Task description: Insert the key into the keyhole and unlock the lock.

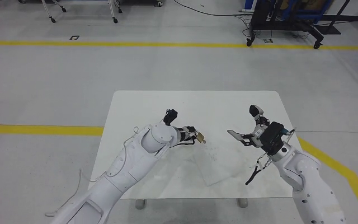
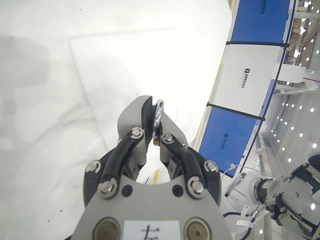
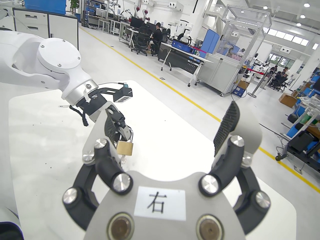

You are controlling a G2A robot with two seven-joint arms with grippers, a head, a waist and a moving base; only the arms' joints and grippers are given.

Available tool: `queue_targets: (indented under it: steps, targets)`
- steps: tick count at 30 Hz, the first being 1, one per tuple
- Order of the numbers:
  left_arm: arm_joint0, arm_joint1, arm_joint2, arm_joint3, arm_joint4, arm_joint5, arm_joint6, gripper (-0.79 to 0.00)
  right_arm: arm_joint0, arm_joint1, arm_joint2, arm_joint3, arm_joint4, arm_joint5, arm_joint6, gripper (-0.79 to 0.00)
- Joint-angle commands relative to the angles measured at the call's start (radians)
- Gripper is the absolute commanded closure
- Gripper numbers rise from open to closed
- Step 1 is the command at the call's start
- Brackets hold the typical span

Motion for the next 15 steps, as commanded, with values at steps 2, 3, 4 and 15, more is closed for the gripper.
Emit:
queue_targets:
  steps: [2, 3, 4, 15]
  targets:
    - [-0.017, -0.017, 0.022, 0.027, -0.008, -0.008, 0.012, 0.000, 0.012, 0.001, -0.006, 0.026, 0.002, -0.016, -0.009, -0.785]
    - [-0.022, -0.023, 0.028, 0.037, -0.009, -0.012, 0.016, 0.000, 0.017, 0.001, -0.008, 0.036, 0.004, -0.022, -0.011, -0.785]
    - [-0.026, -0.028, 0.033, 0.047, -0.010, -0.017, 0.019, 0.000, 0.022, 0.002, -0.011, 0.044, 0.005, -0.025, -0.014, -0.785]
    - [-0.032, -0.066, 0.044, 0.110, -0.043, -0.046, 0.083, 0.000, 0.043, 0.006, -0.022, 0.091, -0.006, -0.046, -0.045, -0.785]
